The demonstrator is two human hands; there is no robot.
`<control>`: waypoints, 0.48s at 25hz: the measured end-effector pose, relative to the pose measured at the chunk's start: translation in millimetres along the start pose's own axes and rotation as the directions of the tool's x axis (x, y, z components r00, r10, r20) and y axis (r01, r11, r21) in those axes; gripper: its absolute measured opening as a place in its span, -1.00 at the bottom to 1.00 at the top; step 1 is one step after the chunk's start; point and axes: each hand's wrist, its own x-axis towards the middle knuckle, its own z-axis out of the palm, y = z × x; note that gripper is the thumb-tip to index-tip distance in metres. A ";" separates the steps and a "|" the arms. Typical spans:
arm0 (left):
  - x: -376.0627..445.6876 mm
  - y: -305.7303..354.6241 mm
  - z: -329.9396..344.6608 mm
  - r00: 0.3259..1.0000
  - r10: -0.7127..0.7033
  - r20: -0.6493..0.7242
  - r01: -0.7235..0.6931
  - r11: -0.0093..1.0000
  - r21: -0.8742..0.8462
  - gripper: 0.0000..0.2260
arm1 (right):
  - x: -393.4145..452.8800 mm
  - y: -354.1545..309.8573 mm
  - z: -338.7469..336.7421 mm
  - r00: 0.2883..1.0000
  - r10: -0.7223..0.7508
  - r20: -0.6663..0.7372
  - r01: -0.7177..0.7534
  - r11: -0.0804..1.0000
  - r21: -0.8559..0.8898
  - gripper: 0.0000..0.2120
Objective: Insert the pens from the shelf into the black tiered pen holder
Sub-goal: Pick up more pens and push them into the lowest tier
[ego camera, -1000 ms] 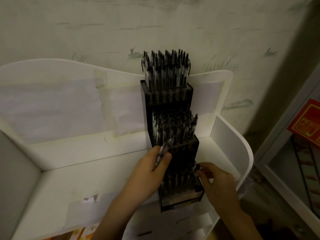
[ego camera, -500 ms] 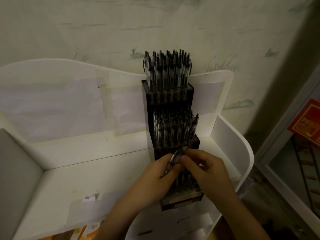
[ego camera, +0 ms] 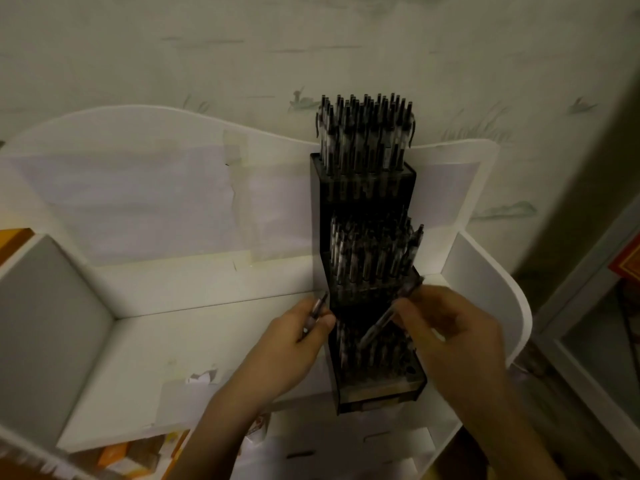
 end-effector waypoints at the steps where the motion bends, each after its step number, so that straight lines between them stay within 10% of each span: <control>1: -1.3 -1.3 -2.4 0.999 -0.008 -0.037 0.008 1.000 0.004 -0.92 | -5.4 6.4 6.2 0.998 -0.047 0.033 0.049 0.997 -0.062 -0.88; 12: -12.0 -5.9 -7.3 1.000 -0.022 0.000 0.022 0.999 -0.023 -0.88 | -22.6 58.1 38.8 0.966 -0.138 0.219 0.189 0.954 -0.231 -0.94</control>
